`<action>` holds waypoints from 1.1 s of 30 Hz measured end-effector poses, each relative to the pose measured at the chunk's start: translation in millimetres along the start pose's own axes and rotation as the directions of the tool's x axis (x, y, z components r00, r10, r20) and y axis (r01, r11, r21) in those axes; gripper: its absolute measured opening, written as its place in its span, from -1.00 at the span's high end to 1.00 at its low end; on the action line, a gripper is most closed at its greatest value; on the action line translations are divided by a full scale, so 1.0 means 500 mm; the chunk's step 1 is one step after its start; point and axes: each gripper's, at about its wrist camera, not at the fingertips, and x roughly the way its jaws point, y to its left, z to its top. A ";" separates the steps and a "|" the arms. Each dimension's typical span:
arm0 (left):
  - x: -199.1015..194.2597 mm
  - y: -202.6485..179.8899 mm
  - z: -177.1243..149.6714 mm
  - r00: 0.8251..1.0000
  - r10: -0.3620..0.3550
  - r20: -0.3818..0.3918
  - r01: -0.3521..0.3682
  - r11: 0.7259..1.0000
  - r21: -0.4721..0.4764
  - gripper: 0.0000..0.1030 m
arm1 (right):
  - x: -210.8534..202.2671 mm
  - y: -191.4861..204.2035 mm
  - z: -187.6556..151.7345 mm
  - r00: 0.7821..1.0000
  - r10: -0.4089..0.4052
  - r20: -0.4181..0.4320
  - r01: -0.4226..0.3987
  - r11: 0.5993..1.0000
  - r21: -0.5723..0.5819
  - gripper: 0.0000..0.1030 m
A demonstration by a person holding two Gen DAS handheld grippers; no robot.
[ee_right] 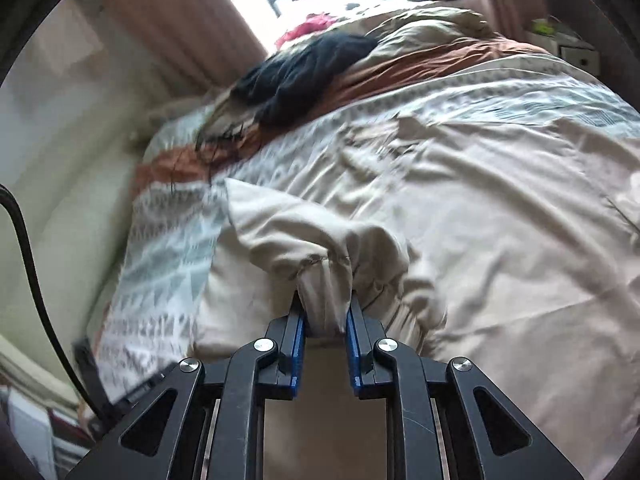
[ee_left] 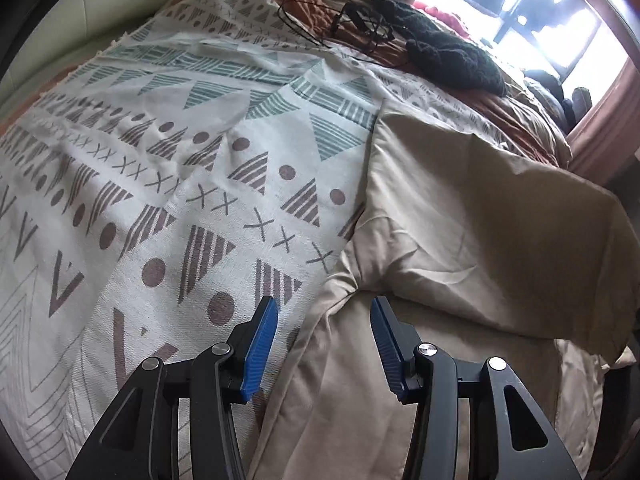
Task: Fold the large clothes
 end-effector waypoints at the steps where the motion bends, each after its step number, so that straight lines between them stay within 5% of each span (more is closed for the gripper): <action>1: 0.001 0.001 -0.001 1.000 0.006 -0.001 -0.006 1.000 0.005 0.02 | -0.007 -0.020 0.010 1.000 -0.018 0.019 0.018 0.999 0.030 0.60; 5: 0.005 0.002 0.000 1.000 0.027 -0.007 -0.027 0.999 0.020 0.02 | -0.027 -0.099 0.035 0.969 -0.231 0.081 0.218 0.965 0.147 -0.40; 21: 0.054 -0.036 0.005 0.991 0.128 -0.021 -0.122 0.974 0.193 0.02 | 0.113 -0.283 0.045 0.980 -0.191 -0.063 0.201 0.938 0.282 -0.43; 25: 0.064 -0.042 0.009 0.988 0.154 -0.019 -0.146 0.964 0.221 0.02 | 0.163 -0.292 0.051 0.979 -0.173 -0.105 0.196 0.941 0.275 -0.27; 27: 0.065 -0.039 0.012 0.988 0.156 -0.019 -0.148 0.964 0.222 0.02 | 0.181 -0.298 0.053 0.978 -0.174 -0.116 0.200 0.942 0.271 0.01; 29: 0.065 -0.030 0.018 0.987 0.157 -0.017 -0.151 0.967 0.204 0.02 | 0.195 -0.306 0.053 0.980 -0.159 -0.123 0.188 0.941 0.281 0.49; 33: 0.055 -0.006 0.028 0.987 0.164 -0.008 -0.161 0.977 0.137 0.02 | 0.205 -0.313 0.055 0.986 -0.121 -0.116 0.150 0.944 0.295 0.73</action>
